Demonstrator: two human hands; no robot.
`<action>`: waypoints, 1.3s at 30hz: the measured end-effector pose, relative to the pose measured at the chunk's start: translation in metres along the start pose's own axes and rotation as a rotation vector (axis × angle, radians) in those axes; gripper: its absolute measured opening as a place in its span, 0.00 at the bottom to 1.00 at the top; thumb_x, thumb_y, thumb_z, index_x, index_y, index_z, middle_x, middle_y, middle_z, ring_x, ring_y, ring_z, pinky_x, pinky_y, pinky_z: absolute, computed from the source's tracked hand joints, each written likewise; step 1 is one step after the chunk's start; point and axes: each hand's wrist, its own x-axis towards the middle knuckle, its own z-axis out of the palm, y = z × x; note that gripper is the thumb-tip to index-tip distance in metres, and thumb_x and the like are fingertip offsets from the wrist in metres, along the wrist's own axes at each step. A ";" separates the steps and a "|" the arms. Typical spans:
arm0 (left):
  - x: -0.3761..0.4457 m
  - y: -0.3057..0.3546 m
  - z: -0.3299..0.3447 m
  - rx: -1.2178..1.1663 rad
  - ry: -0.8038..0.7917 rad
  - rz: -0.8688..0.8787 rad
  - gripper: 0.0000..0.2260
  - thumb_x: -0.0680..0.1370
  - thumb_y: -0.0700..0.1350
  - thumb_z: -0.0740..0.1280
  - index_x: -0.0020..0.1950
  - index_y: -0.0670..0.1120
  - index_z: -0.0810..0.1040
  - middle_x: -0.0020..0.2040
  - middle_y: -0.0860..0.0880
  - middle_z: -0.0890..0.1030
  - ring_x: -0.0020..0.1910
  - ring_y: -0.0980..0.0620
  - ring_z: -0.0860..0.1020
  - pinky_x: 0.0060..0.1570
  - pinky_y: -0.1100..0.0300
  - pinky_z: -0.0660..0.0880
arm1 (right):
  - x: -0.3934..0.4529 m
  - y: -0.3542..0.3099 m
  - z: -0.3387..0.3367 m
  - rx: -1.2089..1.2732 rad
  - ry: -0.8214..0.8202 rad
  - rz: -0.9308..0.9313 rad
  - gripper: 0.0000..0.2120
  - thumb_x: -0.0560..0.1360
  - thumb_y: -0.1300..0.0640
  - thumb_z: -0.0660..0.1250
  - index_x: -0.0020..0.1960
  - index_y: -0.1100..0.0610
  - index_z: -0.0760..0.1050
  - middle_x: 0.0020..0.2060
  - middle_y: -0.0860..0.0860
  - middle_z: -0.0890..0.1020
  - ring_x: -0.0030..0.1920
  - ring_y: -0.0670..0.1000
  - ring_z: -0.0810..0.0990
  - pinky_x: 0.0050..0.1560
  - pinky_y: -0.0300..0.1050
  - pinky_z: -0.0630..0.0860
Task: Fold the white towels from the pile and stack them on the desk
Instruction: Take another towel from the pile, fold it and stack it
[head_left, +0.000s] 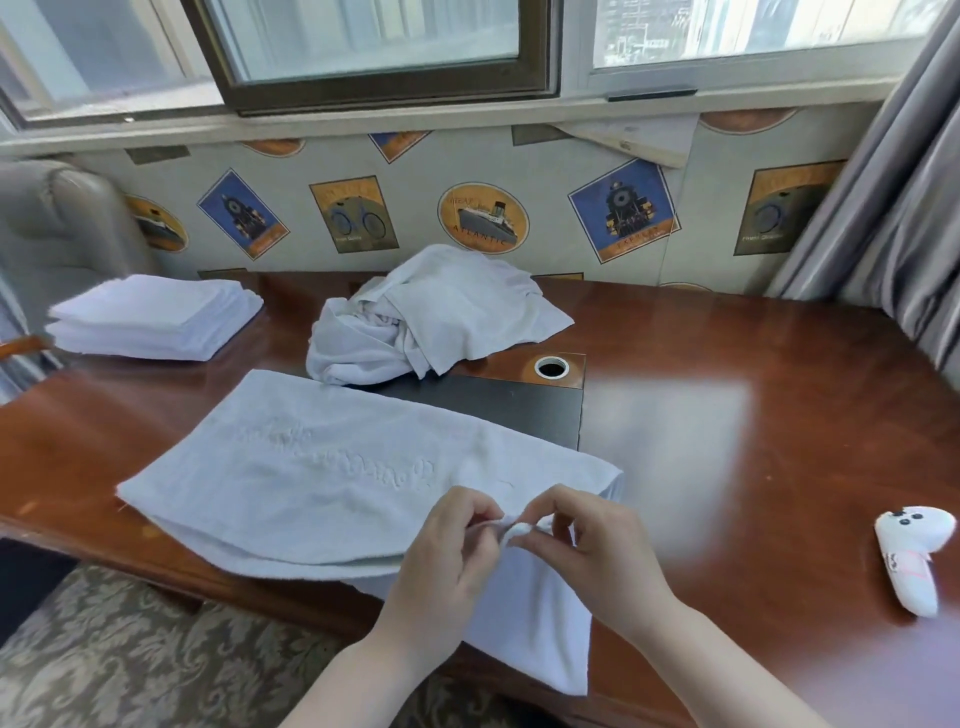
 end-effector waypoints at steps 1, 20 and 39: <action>-0.001 0.001 0.001 -0.022 -0.005 -0.026 0.04 0.79 0.51 0.60 0.47 0.53 0.73 0.44 0.57 0.76 0.47 0.53 0.76 0.45 0.67 0.72 | 0.000 0.002 0.001 0.058 0.025 0.034 0.07 0.69 0.44 0.73 0.41 0.45 0.77 0.28 0.45 0.74 0.30 0.45 0.71 0.31 0.33 0.63; 0.041 0.012 0.010 0.068 0.257 -0.201 0.02 0.77 0.46 0.71 0.44 0.50 0.80 0.40 0.57 0.79 0.30 0.55 0.73 0.33 0.66 0.68 | -0.096 0.078 0.046 0.058 -0.409 0.881 0.26 0.59 0.48 0.77 0.51 0.51 0.67 0.37 0.47 0.81 0.35 0.44 0.79 0.38 0.38 0.73; 0.008 -0.014 0.019 -0.154 -0.072 -0.353 0.02 0.73 0.50 0.74 0.41 0.54 0.83 0.29 0.55 0.79 0.30 0.56 0.76 0.36 0.58 0.75 | -0.062 0.007 0.031 0.518 -0.121 0.383 0.12 0.71 0.59 0.75 0.36 0.57 0.73 0.29 0.45 0.67 0.33 0.45 0.62 0.35 0.38 0.59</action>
